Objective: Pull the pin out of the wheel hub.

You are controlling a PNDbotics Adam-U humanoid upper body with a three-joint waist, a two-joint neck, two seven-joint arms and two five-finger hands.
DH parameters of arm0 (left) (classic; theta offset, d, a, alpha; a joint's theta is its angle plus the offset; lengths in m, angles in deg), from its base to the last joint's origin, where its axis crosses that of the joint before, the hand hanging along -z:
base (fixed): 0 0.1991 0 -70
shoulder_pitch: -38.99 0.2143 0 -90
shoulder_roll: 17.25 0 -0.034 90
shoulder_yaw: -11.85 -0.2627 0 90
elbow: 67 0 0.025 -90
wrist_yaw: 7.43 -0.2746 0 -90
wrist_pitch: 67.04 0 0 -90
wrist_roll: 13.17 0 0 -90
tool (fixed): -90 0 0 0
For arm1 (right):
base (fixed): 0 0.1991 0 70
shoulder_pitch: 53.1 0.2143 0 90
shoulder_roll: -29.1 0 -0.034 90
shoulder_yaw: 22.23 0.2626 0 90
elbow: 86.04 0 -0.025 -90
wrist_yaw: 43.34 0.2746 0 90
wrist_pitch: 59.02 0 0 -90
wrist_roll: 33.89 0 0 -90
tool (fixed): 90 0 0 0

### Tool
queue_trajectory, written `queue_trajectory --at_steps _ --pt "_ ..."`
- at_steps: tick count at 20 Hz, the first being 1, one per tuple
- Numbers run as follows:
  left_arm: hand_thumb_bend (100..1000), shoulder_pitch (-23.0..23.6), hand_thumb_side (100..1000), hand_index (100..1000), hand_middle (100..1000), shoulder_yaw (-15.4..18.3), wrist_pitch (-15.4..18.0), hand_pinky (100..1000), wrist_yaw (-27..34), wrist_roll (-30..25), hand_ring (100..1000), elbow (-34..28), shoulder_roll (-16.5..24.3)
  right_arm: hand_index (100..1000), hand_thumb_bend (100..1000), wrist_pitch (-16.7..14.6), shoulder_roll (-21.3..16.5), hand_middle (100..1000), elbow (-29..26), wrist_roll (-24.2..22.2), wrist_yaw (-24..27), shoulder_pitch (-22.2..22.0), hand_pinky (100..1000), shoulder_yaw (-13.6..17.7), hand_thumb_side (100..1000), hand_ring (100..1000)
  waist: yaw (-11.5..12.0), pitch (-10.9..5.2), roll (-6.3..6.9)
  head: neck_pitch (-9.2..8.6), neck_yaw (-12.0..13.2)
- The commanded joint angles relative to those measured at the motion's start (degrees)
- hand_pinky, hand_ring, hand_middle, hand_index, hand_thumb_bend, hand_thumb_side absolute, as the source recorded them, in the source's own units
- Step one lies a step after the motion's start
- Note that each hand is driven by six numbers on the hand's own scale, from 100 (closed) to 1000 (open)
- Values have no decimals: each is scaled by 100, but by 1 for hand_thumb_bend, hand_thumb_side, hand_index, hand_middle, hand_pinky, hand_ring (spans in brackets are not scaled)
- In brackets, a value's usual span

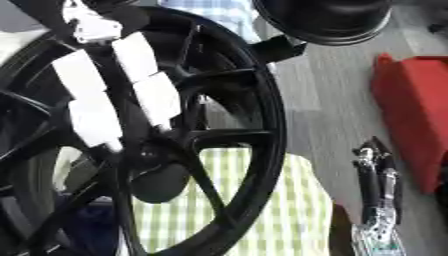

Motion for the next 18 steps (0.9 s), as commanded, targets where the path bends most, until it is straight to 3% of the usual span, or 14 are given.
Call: queue_trajectory --at_steps 1,7,13,14,18 --pt "100 -10 336 860 783 104 383 872 278 -444 829 -386 529 903 100 2 -157 588 -121 54 -103 -37 756 68 732 799 4 -155 29 23 -141" --pt "104 399 354 862 792 192 143 871 285 -444 837 -1027 1232 903 100 19 -175 588 -148 86 -153 -56 755 82 729 799 -11 -147 75 43 -240" --pt "126 604 359 863 797 245 76 873 301 -444 841 -1270 1424 904 100 26 -176 588 -157 90 -164 -59 756 79 728 799 -18 -146 76 39 -235" --pt "236 640 372 849 781 264 77 878 305 -444 845 -1267 1454 903 100 28 -174 588 -156 92 -164 -62 755 82 729 799 -7 -146 70 62 -226" --pt "306 878 388 847 777 347 202 876 194 -444 845 -1242 1620 903 100 33 -180 587 -151 106 -173 -81 755 91 730 798 21 -151 71 135 -93"
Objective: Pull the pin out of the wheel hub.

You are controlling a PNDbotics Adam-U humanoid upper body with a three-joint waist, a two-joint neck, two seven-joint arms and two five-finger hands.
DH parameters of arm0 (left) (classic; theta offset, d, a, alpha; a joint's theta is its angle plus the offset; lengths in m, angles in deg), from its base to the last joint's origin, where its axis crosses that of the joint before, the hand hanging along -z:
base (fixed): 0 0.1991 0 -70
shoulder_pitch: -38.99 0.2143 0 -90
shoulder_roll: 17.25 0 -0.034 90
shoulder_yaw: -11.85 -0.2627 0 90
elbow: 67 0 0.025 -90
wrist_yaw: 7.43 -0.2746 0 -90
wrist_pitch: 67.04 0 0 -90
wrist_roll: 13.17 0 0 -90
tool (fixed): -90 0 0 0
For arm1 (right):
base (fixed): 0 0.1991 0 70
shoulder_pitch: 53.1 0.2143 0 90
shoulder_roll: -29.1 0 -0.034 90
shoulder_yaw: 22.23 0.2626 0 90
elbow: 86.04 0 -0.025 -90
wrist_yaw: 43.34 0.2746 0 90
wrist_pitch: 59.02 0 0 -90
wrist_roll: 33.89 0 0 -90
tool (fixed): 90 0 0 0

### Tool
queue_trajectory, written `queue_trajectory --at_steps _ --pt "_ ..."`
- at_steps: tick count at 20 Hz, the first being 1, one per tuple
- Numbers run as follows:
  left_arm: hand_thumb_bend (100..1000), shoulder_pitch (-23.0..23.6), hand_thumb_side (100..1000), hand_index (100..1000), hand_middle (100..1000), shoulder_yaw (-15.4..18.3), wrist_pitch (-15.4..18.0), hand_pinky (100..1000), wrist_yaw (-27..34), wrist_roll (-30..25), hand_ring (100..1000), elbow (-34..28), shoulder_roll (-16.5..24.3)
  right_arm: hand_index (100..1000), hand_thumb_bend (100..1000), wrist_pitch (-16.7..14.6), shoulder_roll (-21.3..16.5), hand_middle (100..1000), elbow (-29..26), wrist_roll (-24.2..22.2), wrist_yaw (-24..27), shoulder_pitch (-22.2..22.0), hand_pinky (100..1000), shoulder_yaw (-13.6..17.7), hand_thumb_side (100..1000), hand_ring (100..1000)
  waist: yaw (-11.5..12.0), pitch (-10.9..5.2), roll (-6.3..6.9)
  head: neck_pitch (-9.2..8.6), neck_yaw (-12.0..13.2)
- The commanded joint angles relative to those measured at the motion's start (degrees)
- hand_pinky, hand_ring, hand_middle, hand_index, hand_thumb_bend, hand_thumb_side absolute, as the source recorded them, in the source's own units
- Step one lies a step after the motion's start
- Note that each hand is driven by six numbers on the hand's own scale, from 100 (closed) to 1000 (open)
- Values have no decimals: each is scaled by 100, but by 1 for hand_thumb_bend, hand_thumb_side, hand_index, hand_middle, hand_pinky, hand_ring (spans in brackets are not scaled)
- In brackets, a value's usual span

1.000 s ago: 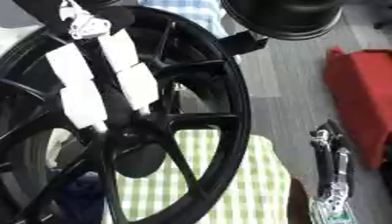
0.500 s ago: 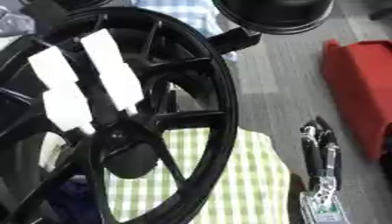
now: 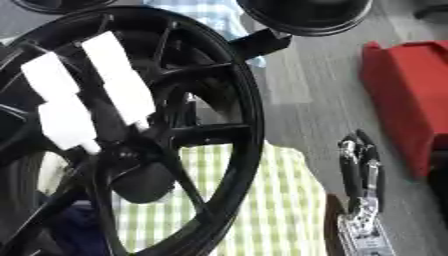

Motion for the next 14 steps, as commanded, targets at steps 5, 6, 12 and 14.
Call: queue_trajectory --at_steps 5,6,12,14 --pt "418 105 430 863 818 18 592 883 -377 -284 861 51 330 903 100 -2 -153 587 -144 42 -66 -56 755 66 716 799 34 -170 14 39 339" --pt "465 95 457 865 815 7 633 885 -458 -284 863 78 326 903 100 -3 -154 588 -148 43 -72 -69 756 68 713 799 39 -175 13 37 360" --pt "537 5 492 860 794 -59 958 878 -905 -284 857 213 180 902 100 2 -143 587 -166 38 -91 -97 755 61 711 799 41 -188 -3 3 390" --pt "499 -46 472 858 796 -79 1054 875 -879 -284 854 269 98 902 100 5 -139 587 -167 38 -86 -95 755 56 711 799 30 -188 -8 -18 385"
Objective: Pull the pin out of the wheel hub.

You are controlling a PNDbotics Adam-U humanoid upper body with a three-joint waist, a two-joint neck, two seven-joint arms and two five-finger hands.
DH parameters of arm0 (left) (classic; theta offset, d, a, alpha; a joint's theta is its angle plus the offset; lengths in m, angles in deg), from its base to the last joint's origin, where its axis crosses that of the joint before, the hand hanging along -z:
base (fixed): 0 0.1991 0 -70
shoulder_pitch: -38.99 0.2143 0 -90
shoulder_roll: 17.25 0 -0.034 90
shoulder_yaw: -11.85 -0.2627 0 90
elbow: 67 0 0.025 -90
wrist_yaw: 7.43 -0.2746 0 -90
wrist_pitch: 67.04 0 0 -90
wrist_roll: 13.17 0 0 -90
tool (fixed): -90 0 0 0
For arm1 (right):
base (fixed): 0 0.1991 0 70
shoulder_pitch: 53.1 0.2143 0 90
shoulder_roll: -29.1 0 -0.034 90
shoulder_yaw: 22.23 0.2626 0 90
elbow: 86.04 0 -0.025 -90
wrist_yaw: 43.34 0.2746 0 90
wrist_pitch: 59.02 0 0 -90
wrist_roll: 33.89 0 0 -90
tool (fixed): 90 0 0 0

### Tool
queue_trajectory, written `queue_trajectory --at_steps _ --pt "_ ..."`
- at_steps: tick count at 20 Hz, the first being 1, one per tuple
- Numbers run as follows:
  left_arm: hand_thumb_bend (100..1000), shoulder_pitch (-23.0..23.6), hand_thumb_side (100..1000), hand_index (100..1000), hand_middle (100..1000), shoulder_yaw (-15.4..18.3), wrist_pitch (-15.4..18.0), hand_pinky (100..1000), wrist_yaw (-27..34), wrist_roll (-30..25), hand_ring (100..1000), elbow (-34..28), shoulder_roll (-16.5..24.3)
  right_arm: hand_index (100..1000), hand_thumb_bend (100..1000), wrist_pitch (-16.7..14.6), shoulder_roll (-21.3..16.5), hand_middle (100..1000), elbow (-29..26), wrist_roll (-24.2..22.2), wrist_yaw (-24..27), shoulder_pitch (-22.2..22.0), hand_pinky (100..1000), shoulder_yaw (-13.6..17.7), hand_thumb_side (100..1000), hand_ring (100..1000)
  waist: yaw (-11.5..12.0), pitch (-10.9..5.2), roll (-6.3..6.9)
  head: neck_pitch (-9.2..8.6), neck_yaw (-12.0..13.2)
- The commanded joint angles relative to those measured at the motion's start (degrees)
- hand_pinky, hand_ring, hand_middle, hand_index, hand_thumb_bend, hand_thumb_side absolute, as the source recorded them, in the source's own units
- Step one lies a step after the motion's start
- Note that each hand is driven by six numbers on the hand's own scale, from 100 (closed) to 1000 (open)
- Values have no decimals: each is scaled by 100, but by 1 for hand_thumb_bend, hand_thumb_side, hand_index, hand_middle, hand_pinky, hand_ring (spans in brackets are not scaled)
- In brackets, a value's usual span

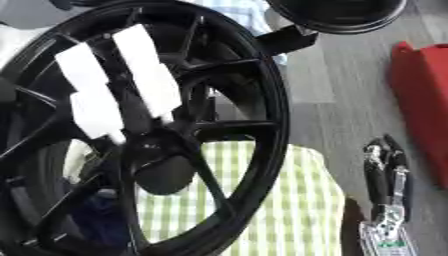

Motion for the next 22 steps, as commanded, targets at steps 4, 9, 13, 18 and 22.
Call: queue_trajectory --at_steps 4,9,13,18,22 --pt "447 -274 447 849 795 -91 805 871 106 -606 851 209 -167 902 100 -2 -85 587 -136 4 -21 13 755 11 711 799 -37 -169 -14 -108 16" --pt "440 -385 442 832 774 -319 902 862 60 -606 837 461 -318 902 100 -1 -58 587 -144 11 -18 32 755 4 714 799 -72 -146 -29 -134 18" --pt "461 -375 450 820 761 -445 1026 855 -47 -606 823 609 -322 902 100 4 -51 587 -150 25 -20 47 755 1 715 799 -84 -128 -29 -135 6" --pt "478 -323 459 812 753 -510 1178 853 -175 -606 818 717 -280 902 100 12 -59 586 -153 40 -28 42 755 1 710 798 -77 -129 -25 -162 -7" --pt "490 -309 473 809 750 -515 1262 849 -255 -606 816 796 -282 901 100 16 -65 586 -156 46 -30 38 755 -1 709 797 -72 -135 -25 -189 -7"
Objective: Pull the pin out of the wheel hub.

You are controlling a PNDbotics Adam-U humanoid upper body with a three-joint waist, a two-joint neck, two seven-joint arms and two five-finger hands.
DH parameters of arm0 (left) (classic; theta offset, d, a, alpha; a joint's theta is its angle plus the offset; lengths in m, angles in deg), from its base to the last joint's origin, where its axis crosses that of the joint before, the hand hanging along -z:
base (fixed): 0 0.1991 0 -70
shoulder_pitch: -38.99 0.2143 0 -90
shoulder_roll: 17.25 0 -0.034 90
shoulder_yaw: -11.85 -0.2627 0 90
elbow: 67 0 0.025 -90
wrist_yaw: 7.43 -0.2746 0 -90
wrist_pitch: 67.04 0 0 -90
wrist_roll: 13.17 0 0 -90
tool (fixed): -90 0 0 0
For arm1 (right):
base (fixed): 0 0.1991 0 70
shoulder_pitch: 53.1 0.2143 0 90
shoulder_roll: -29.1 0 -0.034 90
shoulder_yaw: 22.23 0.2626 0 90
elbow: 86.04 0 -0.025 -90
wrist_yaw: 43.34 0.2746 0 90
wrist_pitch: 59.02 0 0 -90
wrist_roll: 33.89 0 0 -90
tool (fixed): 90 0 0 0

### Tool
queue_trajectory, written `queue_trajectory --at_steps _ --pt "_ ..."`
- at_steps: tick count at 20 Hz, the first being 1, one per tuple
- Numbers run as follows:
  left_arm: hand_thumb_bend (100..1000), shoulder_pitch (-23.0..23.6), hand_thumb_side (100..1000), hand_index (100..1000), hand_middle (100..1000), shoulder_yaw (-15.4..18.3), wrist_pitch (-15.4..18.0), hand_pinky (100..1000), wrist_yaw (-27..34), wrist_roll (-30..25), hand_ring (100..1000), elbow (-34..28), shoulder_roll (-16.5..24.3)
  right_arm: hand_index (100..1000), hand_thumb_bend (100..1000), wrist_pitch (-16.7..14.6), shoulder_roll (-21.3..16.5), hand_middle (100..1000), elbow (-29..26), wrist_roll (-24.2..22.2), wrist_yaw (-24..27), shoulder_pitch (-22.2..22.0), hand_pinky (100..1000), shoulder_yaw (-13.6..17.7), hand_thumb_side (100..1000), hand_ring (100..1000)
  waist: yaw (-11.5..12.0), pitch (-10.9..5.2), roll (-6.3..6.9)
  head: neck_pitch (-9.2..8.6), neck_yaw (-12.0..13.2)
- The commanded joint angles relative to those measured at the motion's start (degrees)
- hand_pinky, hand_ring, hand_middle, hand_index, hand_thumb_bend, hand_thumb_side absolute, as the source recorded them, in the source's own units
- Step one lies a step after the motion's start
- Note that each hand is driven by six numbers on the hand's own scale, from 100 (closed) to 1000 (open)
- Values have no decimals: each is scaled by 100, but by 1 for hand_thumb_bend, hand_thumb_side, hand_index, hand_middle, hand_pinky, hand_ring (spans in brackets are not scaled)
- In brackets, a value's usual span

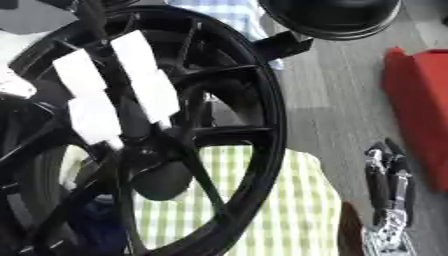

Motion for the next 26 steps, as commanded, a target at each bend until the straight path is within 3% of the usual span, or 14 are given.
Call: queue_trajectory --at_steps 1,17,26 --pt "499 -78 480 808 751 43 989 849 -76 -900 816 41 133 901 100 -3 -67 586 -151 22 -26 -7 755 3 710 797 3 -135 3 -89 -4" --pt "521 -57 480 802 750 -76 1337 842 -455 -900 807 412 -8 901 100 -2 -45 585 -162 18 -19 6 755 -10 707 797 -28 -120 -25 -74 29" --pt "469 -37 455 794 741 -155 1459 834 -465 -900 799 589 -83 902 100 -4 -49 585 -157 21 -7 12 755 -18 706 797 -40 -119 -33 -69 49"
